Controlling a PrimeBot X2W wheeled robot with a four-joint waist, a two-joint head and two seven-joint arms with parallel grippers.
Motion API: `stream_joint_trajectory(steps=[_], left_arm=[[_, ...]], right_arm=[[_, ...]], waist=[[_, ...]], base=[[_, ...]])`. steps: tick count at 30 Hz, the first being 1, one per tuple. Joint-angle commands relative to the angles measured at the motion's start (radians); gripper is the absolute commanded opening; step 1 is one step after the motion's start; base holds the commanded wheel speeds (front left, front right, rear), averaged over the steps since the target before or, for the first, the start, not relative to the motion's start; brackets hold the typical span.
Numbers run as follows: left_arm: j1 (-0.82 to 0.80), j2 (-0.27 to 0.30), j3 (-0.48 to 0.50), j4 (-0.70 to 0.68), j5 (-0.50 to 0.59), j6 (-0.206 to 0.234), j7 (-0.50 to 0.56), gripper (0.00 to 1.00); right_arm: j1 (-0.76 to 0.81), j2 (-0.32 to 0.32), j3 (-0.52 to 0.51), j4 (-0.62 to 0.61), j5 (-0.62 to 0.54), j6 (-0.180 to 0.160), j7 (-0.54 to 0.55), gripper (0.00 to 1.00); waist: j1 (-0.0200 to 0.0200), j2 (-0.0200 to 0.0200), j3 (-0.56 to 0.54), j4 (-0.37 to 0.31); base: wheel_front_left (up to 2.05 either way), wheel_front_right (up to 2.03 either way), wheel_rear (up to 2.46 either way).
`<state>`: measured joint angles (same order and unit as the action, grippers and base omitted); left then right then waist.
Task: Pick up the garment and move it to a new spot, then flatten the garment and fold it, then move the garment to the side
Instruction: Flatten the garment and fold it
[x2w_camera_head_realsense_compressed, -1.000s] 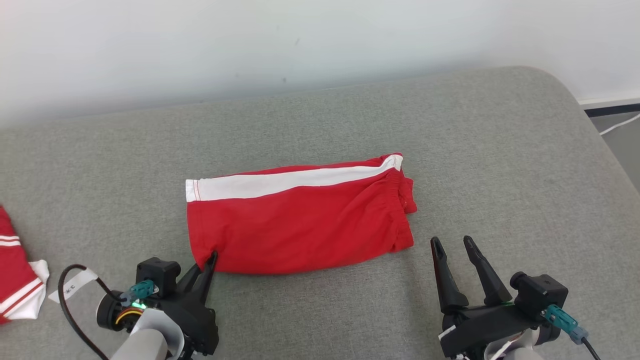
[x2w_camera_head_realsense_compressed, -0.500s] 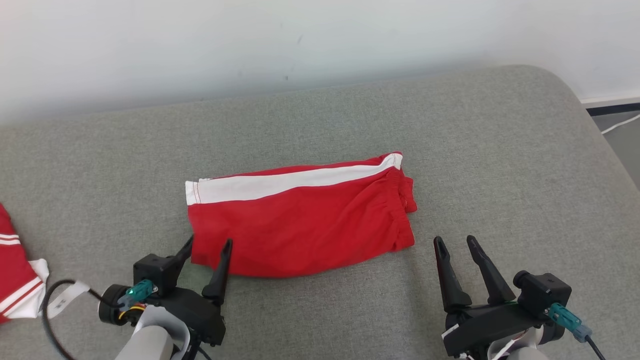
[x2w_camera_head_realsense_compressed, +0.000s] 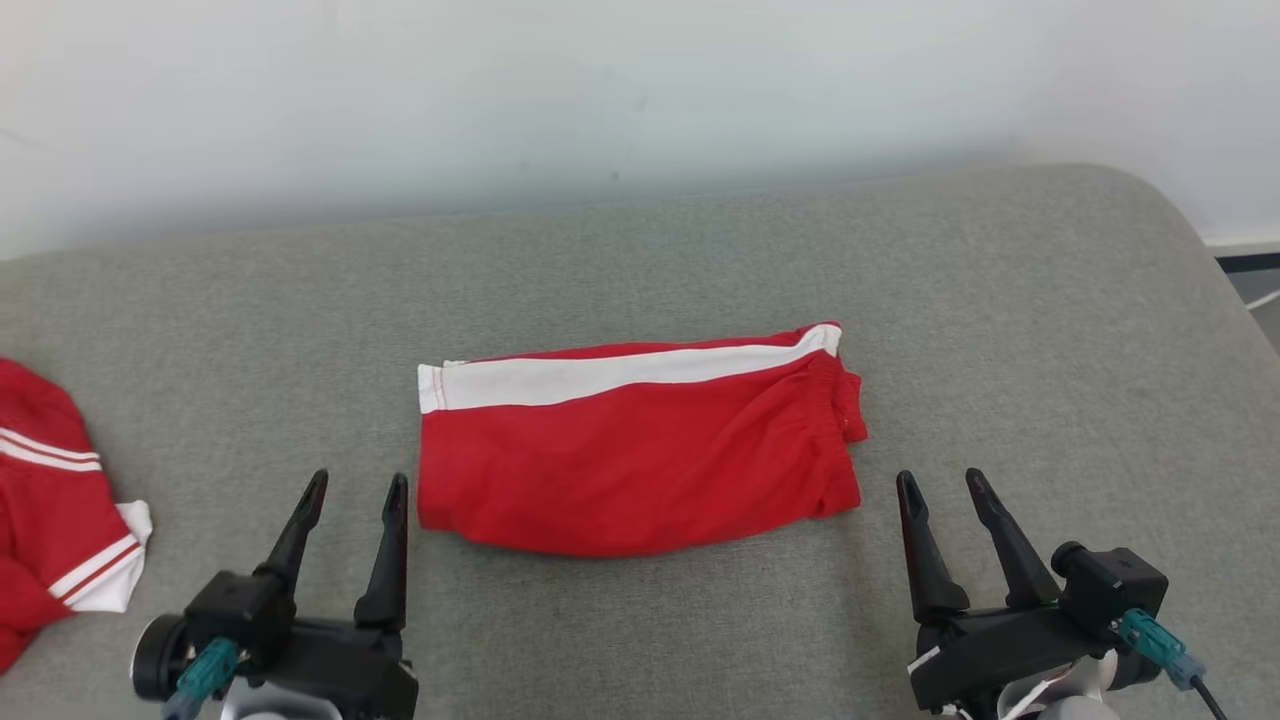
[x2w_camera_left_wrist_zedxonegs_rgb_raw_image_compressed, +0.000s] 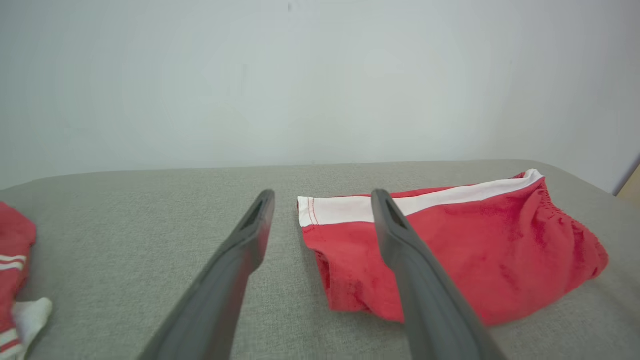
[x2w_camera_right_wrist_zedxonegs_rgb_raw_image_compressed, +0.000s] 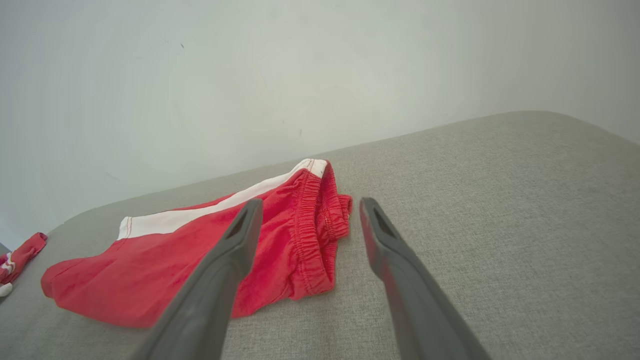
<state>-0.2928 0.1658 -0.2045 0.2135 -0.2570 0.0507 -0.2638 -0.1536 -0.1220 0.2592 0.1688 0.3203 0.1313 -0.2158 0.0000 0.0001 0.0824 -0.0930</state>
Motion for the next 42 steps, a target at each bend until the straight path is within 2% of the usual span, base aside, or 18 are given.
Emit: stream_joint_trajectory(steps=[1, 8, 16, 29, 42], left_arm=[[0.018, 0.001, 0.005, -0.003, 0.008, 0.004, -0.003, 1.00], [0.111, 0.004, 0.059, -0.059, 0.046, 0.013, -0.003, 1.00], [0.193, -0.003, 0.132, -0.102, 0.058, 0.045, -0.003, 1.00], [0.294, -0.005, 0.145, -0.150, 0.077, 0.064, -0.003, 1.00], [0.308, -0.004, 0.157, -0.158, 0.076, 0.072, -0.003, 1.00]], right_arm=[[0.011, -0.001, 0.000, -0.004, -0.011, -0.001, -0.002, 1.00], [0.044, 0.011, -0.053, -0.017, -0.067, -0.001, 0.002, 1.00], [0.072, 0.016, -0.089, -0.055, -0.120, -0.001, 0.027, 1.00], [0.127, 0.035, -0.138, -0.081, -0.170, -0.001, 0.071, 1.00], [0.121, 0.047, -0.149, -0.086, -0.182, -0.001, 0.089, 1.00]], waist=[[0.0000, -0.0001, -0.007, 0.009], [0.0000, -0.0001, -0.035, 0.051], [0.0000, -0.0001, -0.048, 0.088], [0.0000, -0.0001, -0.079, 0.109], [0.0000, -0.0001, -0.073, 0.107]], base=[[0.00, 0.00, 0.00], [0.00, 0.00, 0.00], [0.00, 0.00, 0.00], [0.00, 0.00, 0.00], [0.00, 0.00, 0.00]])
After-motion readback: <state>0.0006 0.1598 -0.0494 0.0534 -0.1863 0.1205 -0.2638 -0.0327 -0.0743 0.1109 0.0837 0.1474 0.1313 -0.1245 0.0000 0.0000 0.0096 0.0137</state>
